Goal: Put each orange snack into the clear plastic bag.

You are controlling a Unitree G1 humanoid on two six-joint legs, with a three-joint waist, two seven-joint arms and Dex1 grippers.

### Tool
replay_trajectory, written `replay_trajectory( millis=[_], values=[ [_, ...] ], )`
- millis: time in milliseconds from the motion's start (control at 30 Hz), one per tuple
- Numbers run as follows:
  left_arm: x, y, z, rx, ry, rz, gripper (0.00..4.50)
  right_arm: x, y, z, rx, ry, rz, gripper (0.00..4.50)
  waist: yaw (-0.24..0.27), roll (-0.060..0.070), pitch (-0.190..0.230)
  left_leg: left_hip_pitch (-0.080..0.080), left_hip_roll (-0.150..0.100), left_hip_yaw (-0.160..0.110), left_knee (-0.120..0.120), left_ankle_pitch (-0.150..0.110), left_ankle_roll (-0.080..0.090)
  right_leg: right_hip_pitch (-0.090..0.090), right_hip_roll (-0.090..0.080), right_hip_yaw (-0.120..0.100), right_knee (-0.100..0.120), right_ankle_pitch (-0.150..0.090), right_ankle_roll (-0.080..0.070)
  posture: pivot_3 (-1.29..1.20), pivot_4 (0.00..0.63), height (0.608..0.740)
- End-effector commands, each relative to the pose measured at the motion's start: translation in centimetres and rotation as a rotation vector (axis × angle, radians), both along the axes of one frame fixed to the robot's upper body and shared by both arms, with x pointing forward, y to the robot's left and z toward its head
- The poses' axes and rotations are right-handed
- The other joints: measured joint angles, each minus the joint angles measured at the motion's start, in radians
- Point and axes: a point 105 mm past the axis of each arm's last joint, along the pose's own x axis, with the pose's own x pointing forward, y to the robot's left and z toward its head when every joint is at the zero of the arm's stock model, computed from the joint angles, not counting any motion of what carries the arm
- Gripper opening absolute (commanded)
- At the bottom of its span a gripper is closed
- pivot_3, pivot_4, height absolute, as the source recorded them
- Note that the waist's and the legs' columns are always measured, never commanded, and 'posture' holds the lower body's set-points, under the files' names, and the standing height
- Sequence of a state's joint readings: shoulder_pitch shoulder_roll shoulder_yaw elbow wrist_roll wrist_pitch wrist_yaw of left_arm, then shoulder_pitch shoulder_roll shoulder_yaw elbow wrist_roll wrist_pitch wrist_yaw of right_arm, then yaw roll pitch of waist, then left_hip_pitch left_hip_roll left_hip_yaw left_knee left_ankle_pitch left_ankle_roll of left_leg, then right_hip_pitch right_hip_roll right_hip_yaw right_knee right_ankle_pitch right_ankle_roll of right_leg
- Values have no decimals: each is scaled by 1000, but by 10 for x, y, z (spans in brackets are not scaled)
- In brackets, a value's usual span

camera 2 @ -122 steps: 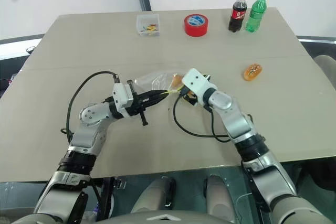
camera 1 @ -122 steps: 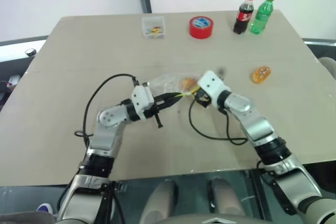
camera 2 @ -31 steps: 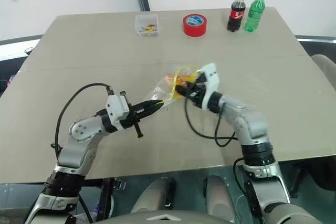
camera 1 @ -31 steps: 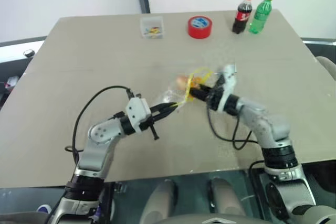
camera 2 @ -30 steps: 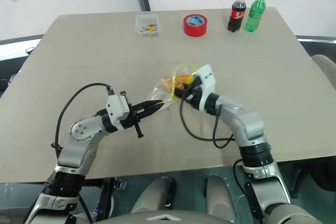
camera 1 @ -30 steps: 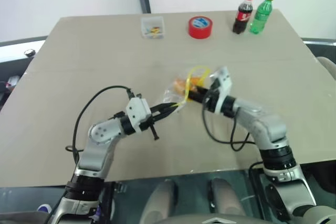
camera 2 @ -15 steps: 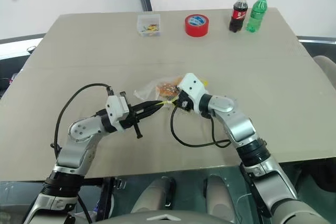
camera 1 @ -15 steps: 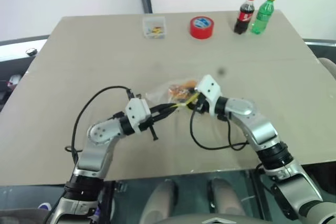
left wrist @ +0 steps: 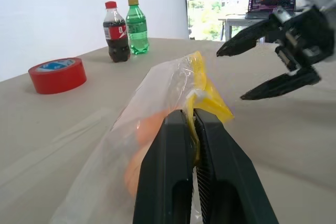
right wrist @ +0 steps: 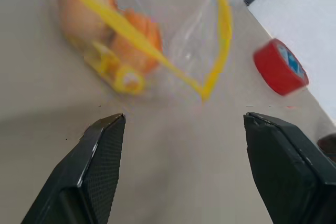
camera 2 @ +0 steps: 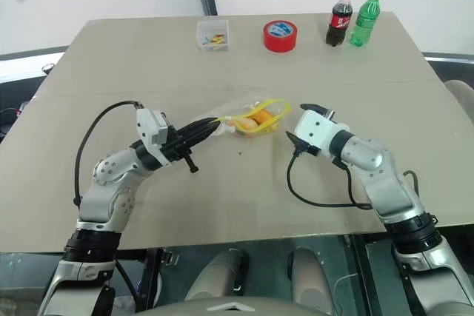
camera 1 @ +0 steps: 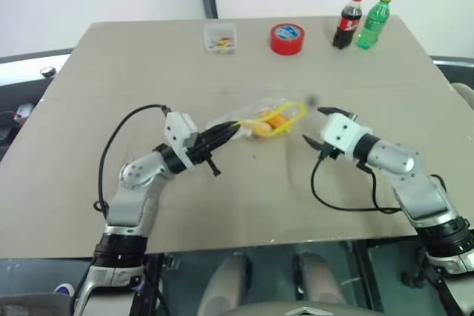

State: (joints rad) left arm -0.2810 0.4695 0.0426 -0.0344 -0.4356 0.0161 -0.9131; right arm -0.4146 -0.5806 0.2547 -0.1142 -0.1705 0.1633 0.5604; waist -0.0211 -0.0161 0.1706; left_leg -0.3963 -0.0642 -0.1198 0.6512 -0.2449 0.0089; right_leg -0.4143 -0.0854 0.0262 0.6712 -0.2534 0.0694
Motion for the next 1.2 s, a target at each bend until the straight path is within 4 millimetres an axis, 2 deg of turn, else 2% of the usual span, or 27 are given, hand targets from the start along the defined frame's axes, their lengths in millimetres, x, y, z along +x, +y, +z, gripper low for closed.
replay_trajectory(
  millis=[33,267,333,467,500,600,767,867,1000,1067,1133,1200],
  values=[
    [1,4,13,-13,-40,-6,0,12,10,15,-33,-107,33,3649,-1,0,0,0,0,0,0,0,-1,0,0,0,0,0,0,0,150,736],
    [-2,4,13,-6,-48,-15,0,33,25,23,-50,-192,83,3649,0,0,0,-1,0,0,0,1,-3,0,0,0,-1,0,0,0,150,736],
    [-3,5,14,-10,-51,-8,0,35,28,24,-46,-187,104,3135,1,0,0,-1,0,0,0,2,-3,0,0,0,-2,0,0,0,150,736],
    [-4,6,16,-19,-55,-1,0,37,28,24,-44,-187,116,1657,2,0,0,-1,0,0,-1,2,-3,0,0,0,-3,0,0,0,150,736],
    [-4,5,17,-27,-59,-1,0,38,26,24,-44,-188,109,1455,2,0,0,-1,0,0,-1,2,-3,0,0,0,-3,0,0,0,150,736],
    [0,5,26,-48,-74,-3,0,46,17,32,-35,-215,69,54,1,0,0,-1,0,0,-1,2,-3,0,0,0,-3,0,0,0,150,736],
    [13,4,41,-78,-90,-3,0,57,-2,47,-37,-255,-5,54,4,0,0,-1,0,0,-1,2,-3,0,0,0,-3,0,0,0,150,736],
    [31,3,51,-70,-118,37,0,64,-19,58,-61,-297,-70,54,3,0,0,-2,0,0,-1,2,-3,0,0,0,-3,0,0,0,150,736],
    [64,-4,73,-39,-209,107,0,74,-53,92,-127,-411,-192,54,7,-1,1,-3,-2,-1,0,2,-3,0,0,-1,-3,0,0,0,150,736],
    [72,-6,83,-41,-257,117,0,73,-67,109,-154,-468,-237,54,5,-1,1,-3,-2,0,0,2,-3,0,-1,-1,-4,0,0,0,150,736],
    [70,-12,89,-11,-317,69,0,66,-81,125,-175,-512,-273,54,3,-1,1,-3,-2,-1,-1,2,-3,0,0,-1,-6,0,0,0,150,736],
    [63,-17,85,35,-362,18,0,54,-85,124,-186,-495,-264,54,-1,-1,1,-5,-2,0,-3,2,-3,-2,0,-1,-9,0,0,0,150,736]
  ],
)
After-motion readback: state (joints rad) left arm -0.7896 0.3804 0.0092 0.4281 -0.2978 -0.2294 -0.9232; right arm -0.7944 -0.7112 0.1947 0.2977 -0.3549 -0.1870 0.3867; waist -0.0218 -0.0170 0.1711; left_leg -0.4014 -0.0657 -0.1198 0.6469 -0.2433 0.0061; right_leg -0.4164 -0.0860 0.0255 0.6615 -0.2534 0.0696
